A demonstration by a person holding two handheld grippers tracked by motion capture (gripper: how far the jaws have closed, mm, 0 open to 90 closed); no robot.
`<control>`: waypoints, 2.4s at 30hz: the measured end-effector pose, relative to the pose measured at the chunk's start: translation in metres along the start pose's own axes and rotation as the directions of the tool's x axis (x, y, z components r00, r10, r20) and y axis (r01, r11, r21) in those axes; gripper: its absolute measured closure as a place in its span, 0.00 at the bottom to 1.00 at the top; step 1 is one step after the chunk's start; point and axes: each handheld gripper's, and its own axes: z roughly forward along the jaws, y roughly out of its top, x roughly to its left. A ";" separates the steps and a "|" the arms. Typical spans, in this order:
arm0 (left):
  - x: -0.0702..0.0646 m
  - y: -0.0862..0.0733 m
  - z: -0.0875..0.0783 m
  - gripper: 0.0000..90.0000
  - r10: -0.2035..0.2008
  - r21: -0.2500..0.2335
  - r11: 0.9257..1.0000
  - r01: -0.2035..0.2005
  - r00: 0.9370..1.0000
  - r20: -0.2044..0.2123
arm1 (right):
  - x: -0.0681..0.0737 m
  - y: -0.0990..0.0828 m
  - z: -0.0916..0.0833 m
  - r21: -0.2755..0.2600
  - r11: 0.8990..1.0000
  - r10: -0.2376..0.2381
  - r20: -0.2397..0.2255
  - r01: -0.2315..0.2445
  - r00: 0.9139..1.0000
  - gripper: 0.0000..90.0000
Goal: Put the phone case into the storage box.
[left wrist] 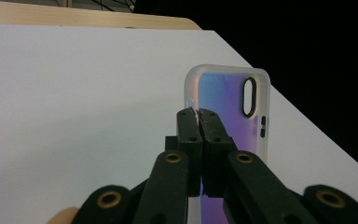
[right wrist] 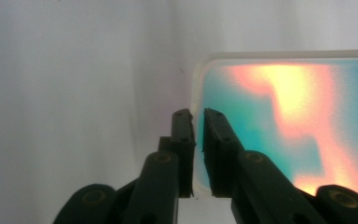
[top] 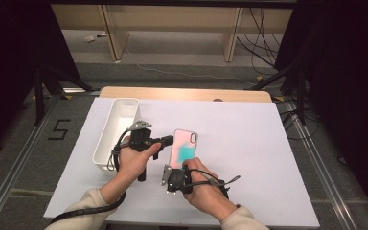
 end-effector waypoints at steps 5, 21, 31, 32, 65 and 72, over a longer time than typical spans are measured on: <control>0.001 0.000 -0.002 0.98 0.012 0.001 1.000 -0.012 1.000 -0.011 | -0.004 0.000 -0.004 -0.066 0.997 0.036 0.014 -0.035 0.999 0.76; 0.010 -0.001 -0.018 0.98 0.065 -0.082 0.994 -0.070 0.996 -0.065 | -0.022 -0.032 -0.040 -0.433 0.834 0.369 -0.024 -0.343 0.929 0.34; 0.011 -0.002 -0.030 0.98 0.097 -0.118 0.987 -0.107 0.991 -0.088 | -0.029 -0.073 -0.043 -0.482 0.720 0.531 -0.078 -0.498 0.844 0.30; 0.011 -0.002 -0.032 0.98 0.104 -0.119 0.986 -0.114 0.990 -0.091 | -0.029 -0.077 -0.043 -0.487 0.712 0.539 -0.083 -0.506 0.838 0.30; 0.024 0.008 -0.067 0.98 0.084 -0.191 0.975 -0.114 0.984 -0.157 | -0.032 -0.141 -0.057 -0.596 0.555 0.660 -0.109 -0.580 0.743 0.24; 0.027 0.013 -0.073 0.98 0.082 -0.205 0.972 -0.116 0.982 -0.168 | -0.033 -0.149 -0.058 -0.615 0.528 0.675 -0.114 -0.585 0.729 0.24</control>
